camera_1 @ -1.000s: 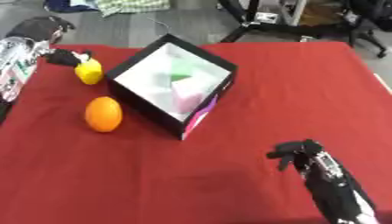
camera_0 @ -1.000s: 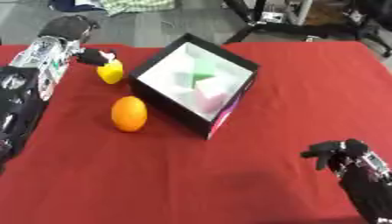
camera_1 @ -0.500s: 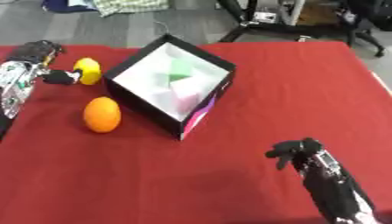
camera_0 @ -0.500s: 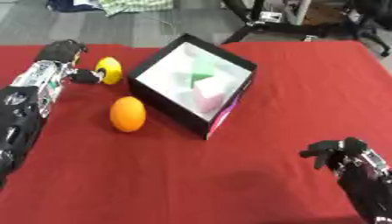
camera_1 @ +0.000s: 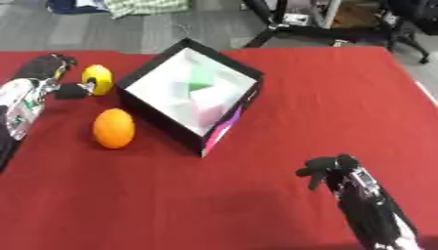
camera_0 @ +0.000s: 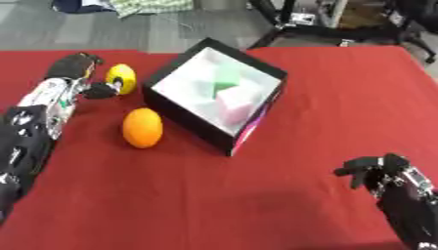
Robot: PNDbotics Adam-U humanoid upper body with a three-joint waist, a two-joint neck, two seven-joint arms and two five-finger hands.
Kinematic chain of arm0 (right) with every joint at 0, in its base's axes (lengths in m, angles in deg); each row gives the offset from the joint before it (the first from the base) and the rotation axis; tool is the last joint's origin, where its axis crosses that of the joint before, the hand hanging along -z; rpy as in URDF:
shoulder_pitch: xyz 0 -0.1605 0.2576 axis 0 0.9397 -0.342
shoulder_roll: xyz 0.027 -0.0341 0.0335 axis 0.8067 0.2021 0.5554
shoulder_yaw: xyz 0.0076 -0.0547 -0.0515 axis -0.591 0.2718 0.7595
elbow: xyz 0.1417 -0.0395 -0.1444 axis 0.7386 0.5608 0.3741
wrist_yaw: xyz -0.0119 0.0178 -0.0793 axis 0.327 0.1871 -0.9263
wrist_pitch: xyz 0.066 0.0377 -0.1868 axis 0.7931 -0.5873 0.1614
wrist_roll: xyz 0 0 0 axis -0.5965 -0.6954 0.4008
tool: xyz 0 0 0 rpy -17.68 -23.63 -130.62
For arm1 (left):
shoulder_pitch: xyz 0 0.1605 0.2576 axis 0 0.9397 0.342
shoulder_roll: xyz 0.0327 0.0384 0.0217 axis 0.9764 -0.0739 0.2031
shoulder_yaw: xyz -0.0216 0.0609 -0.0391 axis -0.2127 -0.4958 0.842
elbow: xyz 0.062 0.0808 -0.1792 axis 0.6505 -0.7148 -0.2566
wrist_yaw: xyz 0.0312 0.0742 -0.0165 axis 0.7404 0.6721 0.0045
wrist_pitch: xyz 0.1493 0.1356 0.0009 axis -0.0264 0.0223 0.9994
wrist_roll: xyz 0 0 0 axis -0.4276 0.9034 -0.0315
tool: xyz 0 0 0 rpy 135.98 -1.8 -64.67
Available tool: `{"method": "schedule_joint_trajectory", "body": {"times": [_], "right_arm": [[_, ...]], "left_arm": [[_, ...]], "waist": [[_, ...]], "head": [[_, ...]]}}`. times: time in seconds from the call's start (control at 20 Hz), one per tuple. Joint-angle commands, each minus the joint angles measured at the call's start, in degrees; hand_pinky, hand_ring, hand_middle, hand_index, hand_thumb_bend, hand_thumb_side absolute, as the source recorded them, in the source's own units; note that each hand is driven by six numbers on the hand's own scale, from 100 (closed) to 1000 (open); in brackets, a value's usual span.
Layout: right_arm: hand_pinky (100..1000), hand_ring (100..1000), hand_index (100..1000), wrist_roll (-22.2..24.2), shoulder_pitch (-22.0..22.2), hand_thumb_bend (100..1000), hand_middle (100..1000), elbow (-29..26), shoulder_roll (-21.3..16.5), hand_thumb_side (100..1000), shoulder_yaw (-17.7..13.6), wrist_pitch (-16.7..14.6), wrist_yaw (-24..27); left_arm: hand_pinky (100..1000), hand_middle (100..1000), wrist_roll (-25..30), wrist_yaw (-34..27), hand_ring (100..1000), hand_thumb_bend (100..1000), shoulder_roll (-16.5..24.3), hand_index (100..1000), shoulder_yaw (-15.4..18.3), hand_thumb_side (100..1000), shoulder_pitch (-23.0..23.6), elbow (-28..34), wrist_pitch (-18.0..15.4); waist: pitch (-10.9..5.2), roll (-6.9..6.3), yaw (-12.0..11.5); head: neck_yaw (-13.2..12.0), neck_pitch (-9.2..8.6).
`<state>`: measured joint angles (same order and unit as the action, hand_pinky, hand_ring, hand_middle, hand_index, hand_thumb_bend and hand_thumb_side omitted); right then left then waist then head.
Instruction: Pick up objects on the table and place them in the box.
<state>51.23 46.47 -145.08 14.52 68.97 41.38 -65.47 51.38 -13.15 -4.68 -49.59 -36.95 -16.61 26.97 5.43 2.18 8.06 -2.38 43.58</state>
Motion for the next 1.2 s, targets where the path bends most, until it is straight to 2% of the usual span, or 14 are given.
{"method": "schedule_joint_trajectory", "body": {"times": [0.05,0.3,0.45,0.55,0.6,0.65,0.75,0.8,0.85,1.0,1.2], "right_arm": [[1000,716,687,-0.1,-0.5,100,411,-1.3,-0.1,1000,-0.2,0.0,-0.2],[1000,716,687,0.0,-0.7,100,411,-1.4,-0.1,1000,-0.2,0.0,0.0],[1000,716,687,0.0,-0.8,100,411,-1.4,0.0,1000,-0.3,-0.1,0.0],[1000,716,687,0.0,-0.8,100,411,-1.4,0.0,1000,-0.2,0.0,0.0],[1000,716,688,0.0,-0.8,100,411,-1.4,0.0,1000,-0.2,0.0,0.0],[1000,716,688,0.0,-0.8,100,411,-1.4,0.0,1000,-0.2,0.0,0.0],[1000,716,688,0.0,-0.8,100,411,-1.3,0.0,1000,-0.2,0.1,-0.1],[1000,716,688,0.0,-0.8,100,411,-1.3,0.0,1000,-0.2,0.1,-0.1],[1000,716,688,0.0,-0.8,100,411,-1.3,0.0,1000,-0.2,0.1,-0.1],[1000,716,688,0.0,-0.8,100,411,-1.3,0.0,1000,-0.1,0.2,-0.2],[1000,716,688,0.0,-0.7,100,411,-1.3,0.0,1000,-0.2,0.3,-0.3]], "left_arm": [[769,712,-1.6,-1.3,648,239,0.7,878,0.3,770,-0.8,0.3,0.3],[769,710,-1.9,-2.2,648,263,0.0,874,-0.3,826,-0.3,-0.2,-0.1],[769,699,-1.8,-2.0,639,239,-0.7,870,-0.4,795,0.0,-0.8,-0.3],[767,689,-1.7,-1.7,630,185,-1.1,865,-0.5,712,0.2,-1.1,-0.5],[766,681,-1.6,-1.6,625,138,-1.3,858,-0.5,624,0.2,-1.2,-0.6],[764,669,-1.5,-1.4,618,100,-1.4,848,-0.6,530,0.3,-1.3,-0.7],[752,587,-1.5,-1.1,573,100,-1.5,800,-0.5,246,0.4,-1.4,-0.8],[752,587,-1.7,-1.1,573,100,-1.6,800,-0.5,246,0.4,-1.4,-0.7],[736,500,-2.1,-1.0,527,100,-1.5,737,-0.5,182,0.4,-1.2,-0.7],[709,377,-5.1,-1.4,452,100,-1.3,627,-0.3,190,0.3,-0.3,-0.4],[700,315,-9.7,-4.4,408,100,-0.1,566,-0.9,213,0.2,2.6,-0.2]], "waist": [[0.41,0.48,0.1],[0.62,0.55,0.3],[0.75,0.64,0.2],[0.81,0.67,0.2],[0.82,0.68,0.1],[0.82,0.69,0.1],[0.79,0.69,0.0],[0.78,0.69,0.0],[0.76,0.69,0.0],[0.72,0.68,0.0],[0.68,0.59,-0.1]], "head": [[0.2,-0.91],[0.4,-1.07],[0.4,-1.14],[0.4,-1.15],[0.4,-1.14],[0.5,-1.15],[0.5,-1.17],[0.5,-1.2],[0.5,-1.21],[0.5,-1.19],[0.6,-1.02]]}}
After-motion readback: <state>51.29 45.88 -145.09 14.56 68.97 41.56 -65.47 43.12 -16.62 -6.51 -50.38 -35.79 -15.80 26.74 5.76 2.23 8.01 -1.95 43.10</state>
